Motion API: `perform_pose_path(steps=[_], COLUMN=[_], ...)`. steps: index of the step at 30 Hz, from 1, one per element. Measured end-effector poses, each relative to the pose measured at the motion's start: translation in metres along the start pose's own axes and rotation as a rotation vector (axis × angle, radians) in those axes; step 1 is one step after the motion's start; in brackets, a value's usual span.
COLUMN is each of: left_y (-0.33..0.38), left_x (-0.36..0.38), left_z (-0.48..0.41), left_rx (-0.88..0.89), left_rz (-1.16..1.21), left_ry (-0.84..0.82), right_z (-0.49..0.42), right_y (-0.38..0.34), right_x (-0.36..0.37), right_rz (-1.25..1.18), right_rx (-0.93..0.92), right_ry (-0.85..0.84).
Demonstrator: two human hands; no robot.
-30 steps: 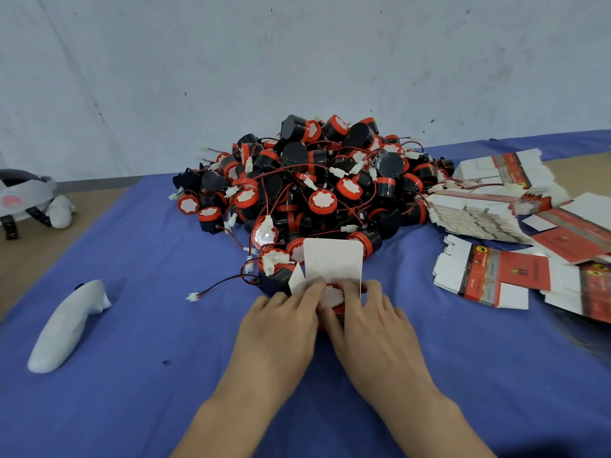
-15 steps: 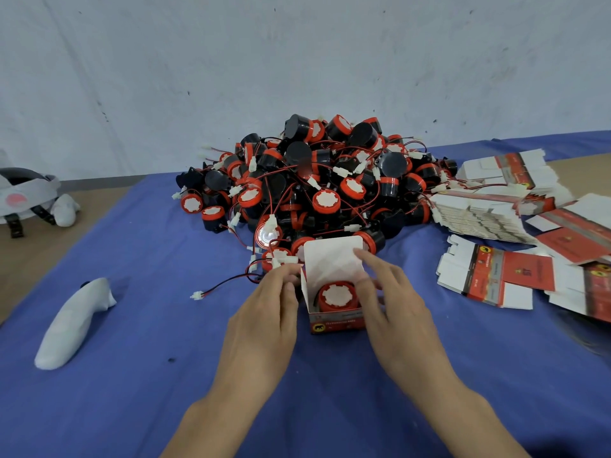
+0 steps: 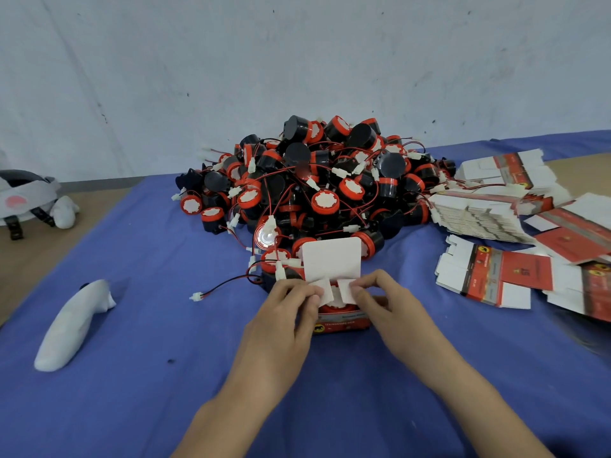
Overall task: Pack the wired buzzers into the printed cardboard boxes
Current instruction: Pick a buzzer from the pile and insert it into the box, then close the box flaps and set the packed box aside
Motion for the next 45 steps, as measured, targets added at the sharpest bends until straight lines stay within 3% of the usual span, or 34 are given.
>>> perform_pose_path(steps=[6,14,19,24,28,39,45], left_y=[-0.001,0.000,-0.006,-0.007,-0.008,-0.016,-0.011], left_x=[0.008,0.005,0.006,0.006,0.007,0.009,0.007], left_z=[-0.003,-0.009,-0.010,-0.016,-0.019,-0.011,-0.007], left_rx=[-0.021,-0.039,-0.193,-0.209,-0.187,-0.169,-0.023], left_rz=[0.032,0.151,0.416,0.536,0.489,0.325,0.156], left_ry=[0.028,0.075,0.114,0.094,0.060,0.020,-0.129], right_z=[-0.005,-0.005,-0.007,-0.010,-0.008,-0.008,0.003], right_y=[0.001,-0.002,0.004,0.006,0.001,0.012,0.002], right_x=[0.001,-0.001,-0.003,-0.003,-0.001,-0.001,0.000], right_rz=[0.033,-0.019,-0.060,-0.133,-0.095,-0.059,0.097], right_rx=[-0.026,-0.087,-0.033,-0.023,-0.059,-0.088,-0.182], right_ry=[0.043,-0.027,-0.034,-0.014,-0.083,-0.075,-0.171])
Point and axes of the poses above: each hand's wrist, its own z-axis away from the middle knuckle, its own x-axis out of the palm, y = z × x, the point moved 6 cm from there along -z, towards the middle knuckle, and after that the axes turned 2 degrees about x, right-handed, at the moved point
